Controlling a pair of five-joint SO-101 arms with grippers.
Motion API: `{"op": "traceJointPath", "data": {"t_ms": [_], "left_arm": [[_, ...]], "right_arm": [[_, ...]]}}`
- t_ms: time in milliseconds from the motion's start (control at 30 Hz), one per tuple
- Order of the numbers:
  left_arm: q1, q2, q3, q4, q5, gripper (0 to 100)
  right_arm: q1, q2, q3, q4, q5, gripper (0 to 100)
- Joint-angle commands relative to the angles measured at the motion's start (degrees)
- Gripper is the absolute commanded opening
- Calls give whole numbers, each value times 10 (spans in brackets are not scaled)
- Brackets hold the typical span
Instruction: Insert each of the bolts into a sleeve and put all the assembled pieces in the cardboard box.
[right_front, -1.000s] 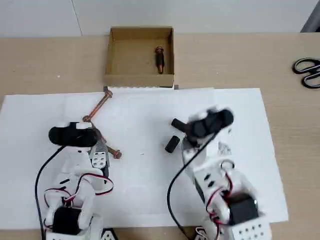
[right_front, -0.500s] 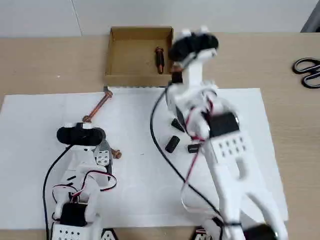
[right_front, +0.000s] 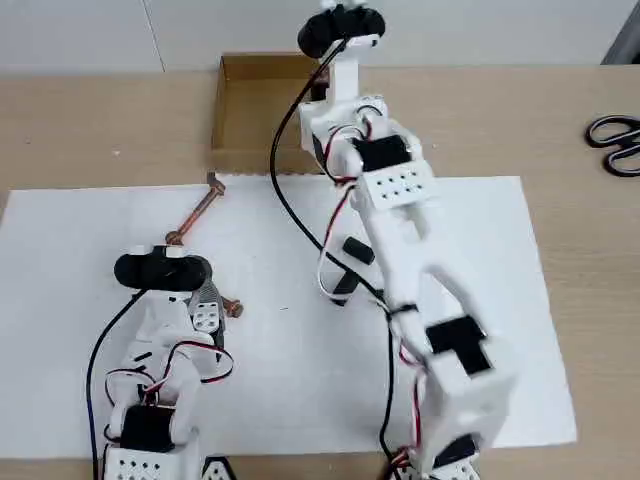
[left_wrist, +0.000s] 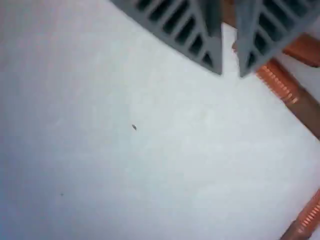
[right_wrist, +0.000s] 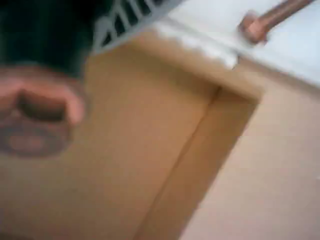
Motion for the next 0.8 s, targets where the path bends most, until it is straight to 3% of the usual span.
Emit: {"op": "traceJointPath", "data": {"t_ms": [0,333,533,767], "left_arm": [[0,-4,-2,3,-2,6],[1,-4,-2,5,-2,6],[2,-4,-2,5,-2,6],[3,-4,-2,5,-2,6]], "right_arm": [[5,56,-84,-44,-3,3],[5,227,-240,-75,-3,11],[1,258,-288,-49,-3,205],[4,245,-296,-20,-6,220]]}}
